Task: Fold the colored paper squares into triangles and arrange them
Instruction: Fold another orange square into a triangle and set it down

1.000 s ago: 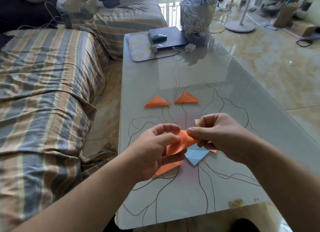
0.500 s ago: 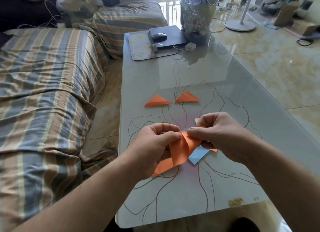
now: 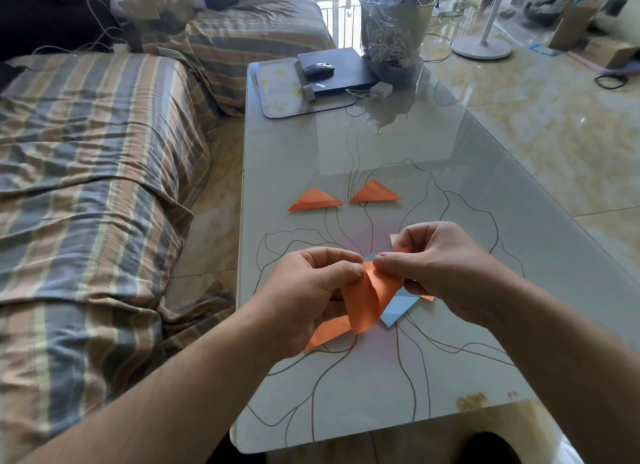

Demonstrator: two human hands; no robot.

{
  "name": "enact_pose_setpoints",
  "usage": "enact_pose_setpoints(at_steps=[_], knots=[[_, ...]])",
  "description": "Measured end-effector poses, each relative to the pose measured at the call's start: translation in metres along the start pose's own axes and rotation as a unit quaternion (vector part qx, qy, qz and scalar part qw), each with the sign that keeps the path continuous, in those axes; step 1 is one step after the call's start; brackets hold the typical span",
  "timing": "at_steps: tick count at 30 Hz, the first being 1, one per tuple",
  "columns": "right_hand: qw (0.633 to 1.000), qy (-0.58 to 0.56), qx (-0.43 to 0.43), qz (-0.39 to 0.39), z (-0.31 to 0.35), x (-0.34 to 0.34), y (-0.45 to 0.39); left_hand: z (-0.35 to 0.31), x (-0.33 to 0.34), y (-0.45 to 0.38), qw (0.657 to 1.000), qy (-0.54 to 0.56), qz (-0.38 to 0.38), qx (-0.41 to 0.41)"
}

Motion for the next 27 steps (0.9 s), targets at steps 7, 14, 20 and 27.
enact_pose_setpoints(at_steps=[7,14,20,27], knots=[[0.999,0.018,-0.032,0.003,-0.003,-0.001,-0.001,0.002,0.000,-0.001,1.000,-0.012,-0.007,0.007],[0.997,0.031,-0.065,0.014,-0.003,-0.001,0.000,0.002,0.000,-0.001,0.996,-0.063,-0.018,0.057],[0.995,-0.022,-0.069,0.067,0.002,-0.008,0.003,-0.001,-0.007,-0.002,0.973,-0.147,-0.065,0.166],[0.991,-0.016,-0.095,0.093,0.010,-0.022,0.005,-0.008,-0.012,0.003,0.925,-0.231,-0.091,0.288]])
Point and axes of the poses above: each hand's wrist, its own y-axis away from the middle knuckle, its own x-axis out of the palm, z = x × y, the point moved 2 cm from there along -y, towards the middle knuckle, and after that the axes turned 9 degrees about -y, right-handed, at the moved point
